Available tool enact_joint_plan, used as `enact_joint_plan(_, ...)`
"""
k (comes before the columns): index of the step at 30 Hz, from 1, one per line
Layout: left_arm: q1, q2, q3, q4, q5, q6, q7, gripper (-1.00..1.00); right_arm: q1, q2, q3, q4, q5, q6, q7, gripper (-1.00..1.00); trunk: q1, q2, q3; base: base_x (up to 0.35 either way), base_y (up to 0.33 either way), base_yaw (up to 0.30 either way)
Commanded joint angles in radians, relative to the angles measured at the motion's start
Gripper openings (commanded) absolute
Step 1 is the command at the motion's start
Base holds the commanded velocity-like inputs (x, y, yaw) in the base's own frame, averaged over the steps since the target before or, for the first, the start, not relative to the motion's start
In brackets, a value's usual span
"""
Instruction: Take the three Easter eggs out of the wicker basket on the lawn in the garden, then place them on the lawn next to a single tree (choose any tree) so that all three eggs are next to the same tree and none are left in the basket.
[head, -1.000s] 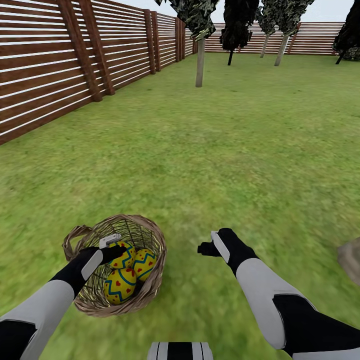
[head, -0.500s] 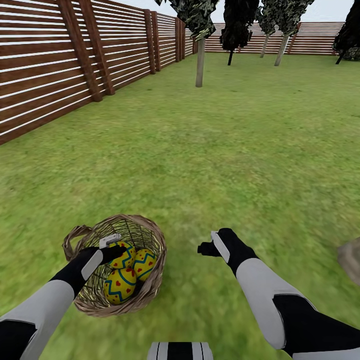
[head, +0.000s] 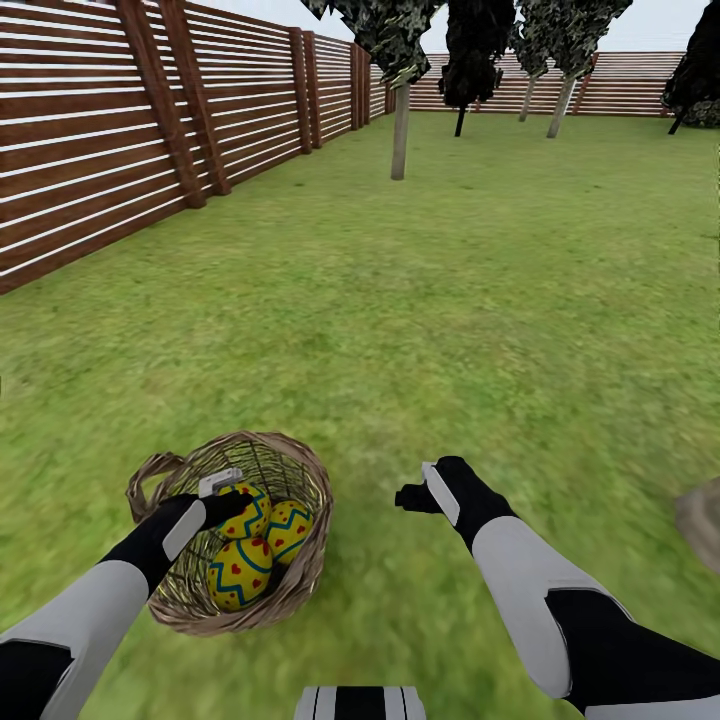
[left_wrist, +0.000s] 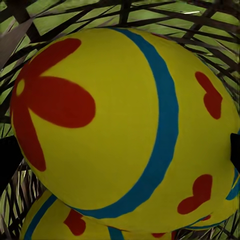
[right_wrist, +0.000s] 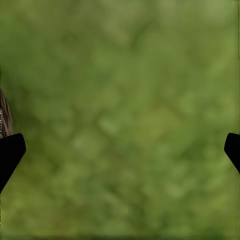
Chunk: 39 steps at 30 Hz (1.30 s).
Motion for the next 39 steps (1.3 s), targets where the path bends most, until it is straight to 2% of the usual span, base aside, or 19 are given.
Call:
enact_joint_plan(1, 0.000, 0.001, -0.008, -0.002, 0.008, 0.003, 0.009, -1.00, 0.000, 0.001, -0.006, -0.001, -0.010, 0.003, -0.009, 1.00, 0.000, 0.000, -0.001, 0.000, 0.000, 0.000)
enact_joint_plan(12, 0.000, 0.001, -0.008, -0.002, 0.008, 0.003, 0.009, -1.00, 0.000, 0.001, -0.006, -0.001, -0.009, 0.003, -0.009, 1.00, 0.000, 0.000, -0.001, 0.000, 0.000, 0.000)
enact_joint_plan(14, 0.000, 0.001, -0.008, -0.002, 0.008, 0.004, 0.009, -1.00, 0.000, 0.001, -0.006, -0.001, -0.010, 0.003, -0.009, 1.00, -0.001, 0.000, 0.007, 0.000, 0.000, 0.000)
enact_joint_plan(39, 0.000, 0.001, -0.008, -0.004, 0.008, 0.002, 0.008, -1.00, 0.000, 0.001, -0.006, -0.001, -0.009, 0.003, -0.009, 1.00, -0.001, 0.000, 0.007, -0.008, 0.000, 0.000)
